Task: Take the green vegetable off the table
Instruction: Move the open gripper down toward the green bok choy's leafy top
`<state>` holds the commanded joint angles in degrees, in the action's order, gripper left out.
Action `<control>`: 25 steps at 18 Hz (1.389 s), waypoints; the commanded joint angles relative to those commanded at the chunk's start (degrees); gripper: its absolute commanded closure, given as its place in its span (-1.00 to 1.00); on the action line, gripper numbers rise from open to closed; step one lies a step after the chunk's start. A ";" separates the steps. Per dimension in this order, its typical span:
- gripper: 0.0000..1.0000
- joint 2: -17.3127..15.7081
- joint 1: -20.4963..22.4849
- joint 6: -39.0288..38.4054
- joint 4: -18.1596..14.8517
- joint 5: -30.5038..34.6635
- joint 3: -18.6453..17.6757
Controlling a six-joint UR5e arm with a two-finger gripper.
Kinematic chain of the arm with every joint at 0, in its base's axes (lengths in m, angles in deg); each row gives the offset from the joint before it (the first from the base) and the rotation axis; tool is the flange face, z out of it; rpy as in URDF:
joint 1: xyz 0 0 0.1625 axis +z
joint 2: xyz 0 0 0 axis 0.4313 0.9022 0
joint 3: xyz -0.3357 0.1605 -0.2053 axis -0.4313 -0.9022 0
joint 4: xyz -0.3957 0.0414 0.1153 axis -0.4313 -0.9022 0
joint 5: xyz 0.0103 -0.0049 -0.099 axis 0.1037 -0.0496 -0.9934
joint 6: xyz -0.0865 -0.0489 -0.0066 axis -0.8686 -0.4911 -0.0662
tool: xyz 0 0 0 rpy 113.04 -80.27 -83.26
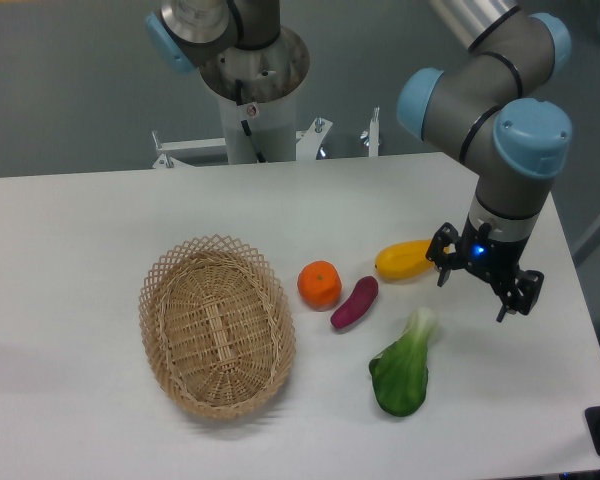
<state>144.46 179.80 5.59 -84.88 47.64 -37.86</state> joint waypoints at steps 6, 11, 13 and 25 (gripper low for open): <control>-1.00 0.62 -0.70 0.00 0.17 0.70 -0.08; -1.00 1.23 -0.79 -0.09 0.26 0.79 -1.40; -1.00 1.23 -0.79 -0.09 1.57 0.79 -2.45; -1.00 2.20 -2.72 -4.13 11.25 4.04 -11.25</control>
<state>146.66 177.07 1.46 -73.62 51.69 -49.11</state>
